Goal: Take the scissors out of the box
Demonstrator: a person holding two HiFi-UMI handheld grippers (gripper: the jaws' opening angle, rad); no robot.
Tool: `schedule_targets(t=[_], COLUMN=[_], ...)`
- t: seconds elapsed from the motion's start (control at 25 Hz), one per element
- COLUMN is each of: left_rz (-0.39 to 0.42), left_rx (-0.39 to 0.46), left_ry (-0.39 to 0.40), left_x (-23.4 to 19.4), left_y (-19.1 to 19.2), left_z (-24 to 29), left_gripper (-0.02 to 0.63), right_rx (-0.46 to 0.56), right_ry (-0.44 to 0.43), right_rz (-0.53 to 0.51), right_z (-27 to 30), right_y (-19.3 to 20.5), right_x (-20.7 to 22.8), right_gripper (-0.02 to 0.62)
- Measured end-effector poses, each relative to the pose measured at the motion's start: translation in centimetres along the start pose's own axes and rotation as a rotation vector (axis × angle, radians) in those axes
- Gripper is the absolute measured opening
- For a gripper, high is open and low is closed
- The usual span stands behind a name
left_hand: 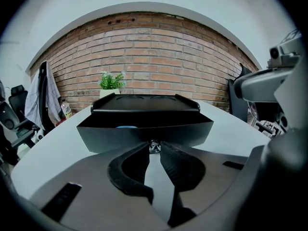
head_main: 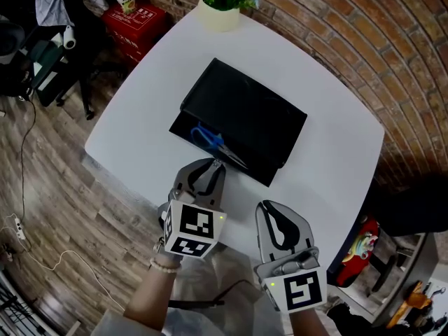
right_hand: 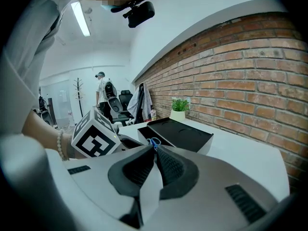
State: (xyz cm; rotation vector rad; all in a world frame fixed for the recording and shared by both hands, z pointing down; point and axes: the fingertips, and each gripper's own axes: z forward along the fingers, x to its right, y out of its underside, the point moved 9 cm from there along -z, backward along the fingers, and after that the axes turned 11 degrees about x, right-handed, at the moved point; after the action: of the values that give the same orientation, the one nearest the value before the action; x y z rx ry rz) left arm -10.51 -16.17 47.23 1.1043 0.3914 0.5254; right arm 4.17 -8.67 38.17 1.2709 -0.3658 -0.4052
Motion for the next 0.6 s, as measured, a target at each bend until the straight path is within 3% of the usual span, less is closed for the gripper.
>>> schedule_targets(t=[0.6], left_rz=[-0.009], left_rx=[-0.003], left_ry=[-0.011], left_x=[0.7], left_y=[0.7], left_z=[-1.8], left_gripper=[0.083], right_rx=[0.008], right_ry=[-0.034], right_rz=[-0.006], right_z=[-0.4], right_y=[0.0], right_x=[-1.0], right_gripper=[0.051])
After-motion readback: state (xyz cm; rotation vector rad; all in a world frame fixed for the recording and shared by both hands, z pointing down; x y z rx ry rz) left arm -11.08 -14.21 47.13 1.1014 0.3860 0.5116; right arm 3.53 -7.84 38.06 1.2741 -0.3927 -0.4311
